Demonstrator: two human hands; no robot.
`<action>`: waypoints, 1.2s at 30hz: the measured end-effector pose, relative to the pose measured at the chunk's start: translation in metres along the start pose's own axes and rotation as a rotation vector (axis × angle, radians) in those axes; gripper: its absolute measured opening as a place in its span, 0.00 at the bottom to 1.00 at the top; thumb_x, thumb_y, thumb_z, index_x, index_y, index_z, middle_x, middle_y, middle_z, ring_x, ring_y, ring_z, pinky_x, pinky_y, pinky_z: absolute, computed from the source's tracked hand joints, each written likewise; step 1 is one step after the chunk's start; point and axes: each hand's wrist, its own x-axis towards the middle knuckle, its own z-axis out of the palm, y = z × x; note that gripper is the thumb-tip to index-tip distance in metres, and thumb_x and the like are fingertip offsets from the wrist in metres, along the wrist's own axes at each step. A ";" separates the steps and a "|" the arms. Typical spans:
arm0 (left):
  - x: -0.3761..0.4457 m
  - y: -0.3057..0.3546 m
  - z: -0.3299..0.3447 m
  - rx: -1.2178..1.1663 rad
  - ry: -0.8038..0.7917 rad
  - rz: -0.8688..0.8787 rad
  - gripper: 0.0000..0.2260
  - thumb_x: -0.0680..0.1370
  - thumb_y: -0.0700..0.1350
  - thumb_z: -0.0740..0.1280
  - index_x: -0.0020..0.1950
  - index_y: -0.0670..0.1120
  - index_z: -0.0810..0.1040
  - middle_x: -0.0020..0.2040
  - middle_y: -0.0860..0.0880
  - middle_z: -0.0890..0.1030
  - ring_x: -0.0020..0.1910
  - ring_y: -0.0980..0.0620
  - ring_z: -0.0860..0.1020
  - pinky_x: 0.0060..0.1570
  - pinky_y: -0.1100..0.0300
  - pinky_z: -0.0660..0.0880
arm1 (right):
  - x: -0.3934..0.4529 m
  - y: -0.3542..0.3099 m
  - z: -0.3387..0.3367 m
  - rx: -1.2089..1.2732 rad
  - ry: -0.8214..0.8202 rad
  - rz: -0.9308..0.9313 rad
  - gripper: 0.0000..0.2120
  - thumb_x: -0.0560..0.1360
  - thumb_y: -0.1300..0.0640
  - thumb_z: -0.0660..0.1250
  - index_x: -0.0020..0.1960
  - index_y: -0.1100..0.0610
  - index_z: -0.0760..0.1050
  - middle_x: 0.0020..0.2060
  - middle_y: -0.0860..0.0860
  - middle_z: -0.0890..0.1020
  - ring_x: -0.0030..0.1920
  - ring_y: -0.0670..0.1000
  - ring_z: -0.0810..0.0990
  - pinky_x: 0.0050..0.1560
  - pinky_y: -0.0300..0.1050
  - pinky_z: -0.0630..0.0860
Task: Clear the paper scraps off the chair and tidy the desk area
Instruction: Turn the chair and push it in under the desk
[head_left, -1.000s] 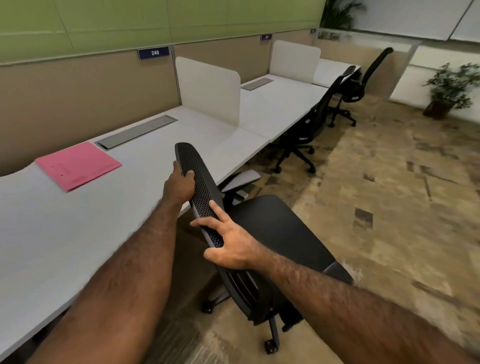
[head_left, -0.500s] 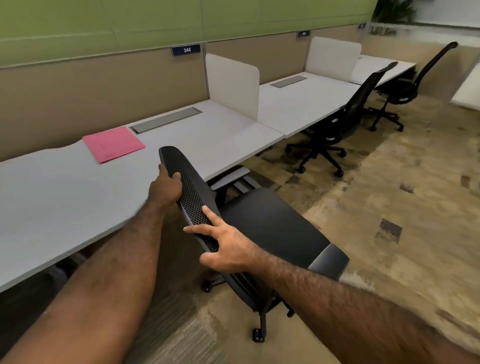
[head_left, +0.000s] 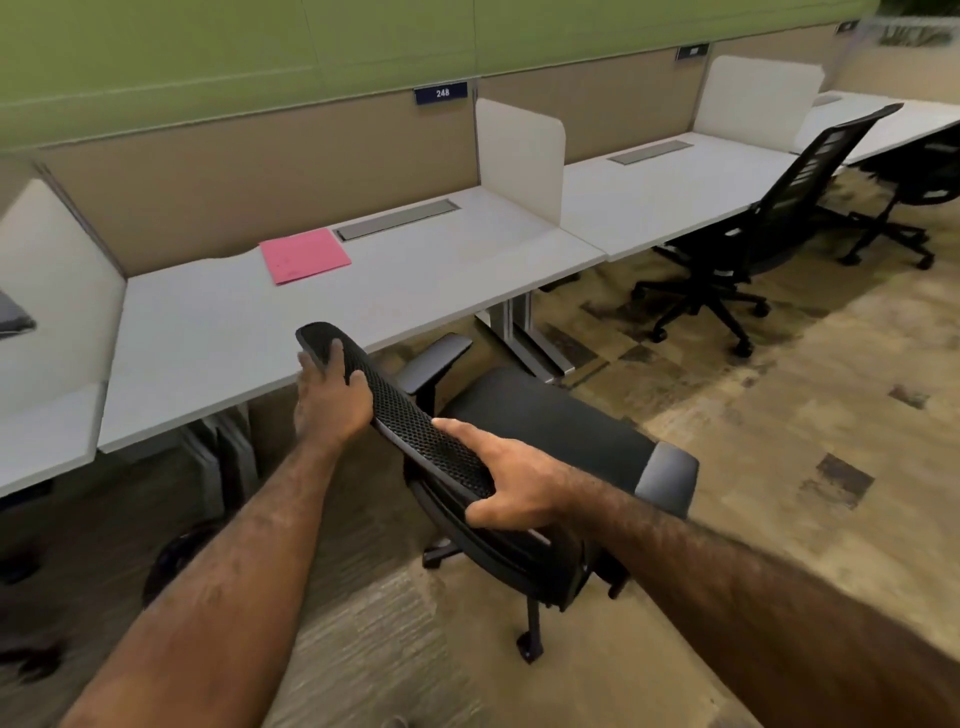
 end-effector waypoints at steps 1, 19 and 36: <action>-0.011 -0.003 -0.004 0.068 0.020 0.048 0.25 0.81 0.57 0.52 0.77 0.57 0.55 0.80 0.47 0.43 0.78 0.43 0.47 0.75 0.41 0.48 | -0.010 0.002 -0.004 -0.005 -0.024 0.027 0.48 0.62 0.48 0.68 0.74 0.33 0.45 0.66 0.51 0.74 0.53 0.47 0.77 0.50 0.41 0.77; -0.154 -0.032 -0.058 0.385 0.159 0.548 0.10 0.66 0.55 0.60 0.35 0.49 0.69 0.32 0.49 0.74 0.40 0.45 0.71 0.44 0.49 0.69 | -0.157 0.040 -0.026 0.138 -0.102 0.249 0.34 0.57 0.38 0.79 0.59 0.23 0.68 0.57 0.31 0.71 0.56 0.37 0.73 0.62 0.46 0.72; -0.278 -0.062 -0.071 0.426 0.300 0.447 0.32 0.75 0.69 0.49 0.62 0.48 0.78 0.59 0.47 0.81 0.57 0.44 0.77 0.60 0.46 0.70 | -0.186 0.032 0.010 -0.451 0.662 0.341 0.45 0.70 0.23 0.37 0.74 0.49 0.66 0.75 0.51 0.66 0.75 0.51 0.60 0.74 0.53 0.55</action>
